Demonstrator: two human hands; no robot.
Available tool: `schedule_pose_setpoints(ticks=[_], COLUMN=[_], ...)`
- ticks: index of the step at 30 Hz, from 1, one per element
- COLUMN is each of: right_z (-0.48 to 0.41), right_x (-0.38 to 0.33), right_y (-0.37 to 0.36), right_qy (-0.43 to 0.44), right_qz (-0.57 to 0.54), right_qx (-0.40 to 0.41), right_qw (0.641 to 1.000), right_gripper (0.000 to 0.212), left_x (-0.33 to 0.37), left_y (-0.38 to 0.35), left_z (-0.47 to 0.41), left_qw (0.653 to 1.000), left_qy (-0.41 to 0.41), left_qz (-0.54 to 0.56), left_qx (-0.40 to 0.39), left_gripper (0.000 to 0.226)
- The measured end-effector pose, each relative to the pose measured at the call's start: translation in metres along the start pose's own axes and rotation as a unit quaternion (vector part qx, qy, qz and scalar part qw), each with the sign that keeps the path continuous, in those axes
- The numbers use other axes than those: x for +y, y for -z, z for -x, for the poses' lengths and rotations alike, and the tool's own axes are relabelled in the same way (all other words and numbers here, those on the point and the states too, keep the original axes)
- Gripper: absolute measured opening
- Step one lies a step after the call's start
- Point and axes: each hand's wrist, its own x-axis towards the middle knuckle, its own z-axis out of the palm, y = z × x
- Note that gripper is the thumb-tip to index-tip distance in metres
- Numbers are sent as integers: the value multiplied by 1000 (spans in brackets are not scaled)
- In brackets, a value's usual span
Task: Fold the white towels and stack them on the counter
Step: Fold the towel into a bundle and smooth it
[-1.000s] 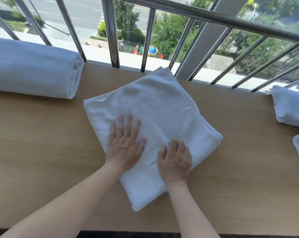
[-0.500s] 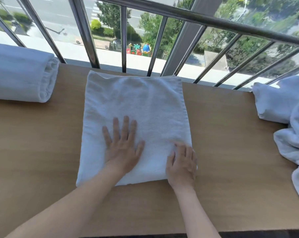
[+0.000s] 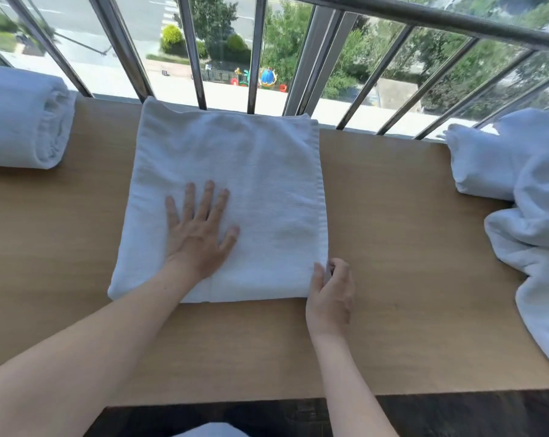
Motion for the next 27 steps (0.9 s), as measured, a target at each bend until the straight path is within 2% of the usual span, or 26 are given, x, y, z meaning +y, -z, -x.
schedule_pose_setpoints(ticks=[2, 6, 11, 14, 18, 21, 22, 25, 27], right_z=[4, 2, -13, -14, -19, -19, -17, -4, 8], right_x=[3, 7, 18, 15, 8, -4, -8, -17, -17], right_y=[3, 7, 11, 11, 7, 7, 6, 7, 3], right_qy=[-11, 36, 8, -54, -198, -265, -271, -175, -89], right_qz=[-5, -13, -44, -112, -213, -306, -307, -171, -95], right_qx=[10, 39, 4, 4, 49, 28, 11, -38, -43], right_qw=[1000, 999, 999, 992, 956, 914, 912, 969, 991], right_gripper=[35, 35, 34, 40, 44, 48, 51, 43, 38], left_x=[5, 35, 47, 45, 43, 42, 42, 42, 39], left_y=[-2, -10, -17, -16, -14, -14, -13, -11, -10], left_z=[2, 20, 31, 32, 38, 39, 39, 38, 38], left_qw=[1000, 998, 999, 999, 998, 998, 998, 997, 996], left_qy=[3, 3, 0, -9, -19, -18, -16, -11, -15], left_qz=[9, 55, 39, 40, 50, 55, 59, 80, 88], left_qx=[4, 17, 15, 17, 22, 19, 16, 17, 22], left_gripper=[71, 77, 81, 81, 79, 75, 73, 69, 67])
